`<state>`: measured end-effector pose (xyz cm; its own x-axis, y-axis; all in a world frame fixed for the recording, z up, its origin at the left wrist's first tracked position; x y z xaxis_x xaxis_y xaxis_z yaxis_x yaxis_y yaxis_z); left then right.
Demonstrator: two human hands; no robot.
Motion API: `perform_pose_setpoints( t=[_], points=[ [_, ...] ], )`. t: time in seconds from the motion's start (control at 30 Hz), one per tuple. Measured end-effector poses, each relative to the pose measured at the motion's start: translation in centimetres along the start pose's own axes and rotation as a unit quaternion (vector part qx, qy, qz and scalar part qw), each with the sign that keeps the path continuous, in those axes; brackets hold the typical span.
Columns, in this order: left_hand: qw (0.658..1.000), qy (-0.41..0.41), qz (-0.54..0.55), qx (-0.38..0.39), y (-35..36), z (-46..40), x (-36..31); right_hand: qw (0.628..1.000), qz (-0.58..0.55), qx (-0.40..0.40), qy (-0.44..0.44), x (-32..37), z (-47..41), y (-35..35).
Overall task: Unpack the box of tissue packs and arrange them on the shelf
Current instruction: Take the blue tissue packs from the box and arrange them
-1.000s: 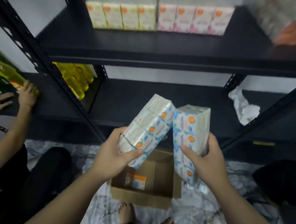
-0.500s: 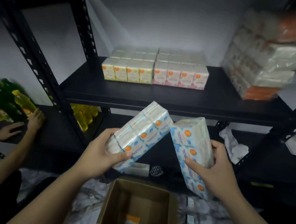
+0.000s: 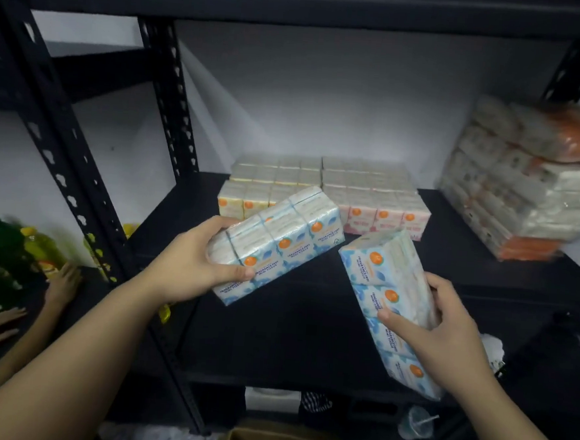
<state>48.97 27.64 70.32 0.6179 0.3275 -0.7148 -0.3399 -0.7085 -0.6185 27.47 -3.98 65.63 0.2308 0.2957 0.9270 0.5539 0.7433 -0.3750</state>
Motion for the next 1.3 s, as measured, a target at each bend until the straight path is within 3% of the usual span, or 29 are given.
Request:
perform_pose_setpoints(
  t=[0.2,0.33,0.43,0.57,0.83,1.03,1.3],
  points=[
    [0.987,0.052,-0.138,0.066,-2.1,-4.4,3.2,0.999,0.01,-0.052,-0.014,2.3,-1.3,1.1],
    [0.978,0.067,-0.181,0.084,-2.5,-5.6,5.2,0.993,0.087,-0.078,-0.023,3.0,-2.3,1.3],
    [0.966,0.102,-0.228,0.073,-2.9,-6.3,4.7,0.988,0.123,-0.071,-0.053,4.9,-3.5,0.9],
    [0.957,0.087,-0.267,0.074,-2.1,-7.3,4.5,0.981,0.174,-0.027,-0.083,7.6,-6.4,0.0],
    [0.959,0.045,-0.277,0.044,1.2,-8.0,3.0,0.893,0.429,0.048,-0.123,7.8,-13.1,1.7],
    [0.947,0.039,-0.317,-0.045,1.4,-7.2,2.8,0.894,0.413,0.032,-0.168,6.5,-13.5,2.5],
    [0.933,-0.004,-0.356,-0.055,2.1,-7.8,2.8,0.882,0.424,0.008,-0.204,7.6,-14.3,4.1]
  ],
)
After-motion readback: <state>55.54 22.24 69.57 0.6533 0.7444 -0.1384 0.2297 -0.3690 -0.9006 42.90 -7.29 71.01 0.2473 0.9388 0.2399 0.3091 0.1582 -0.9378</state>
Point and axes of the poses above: each hand's wrist, its own z-axis away from the middle knuckle, its own y-axis out of the palm, x = y × z, the point moved 10 cm from there along -z, towards the middle knuckle, and after that the axes turned 11 degrees about y, right-handed, at the moved point
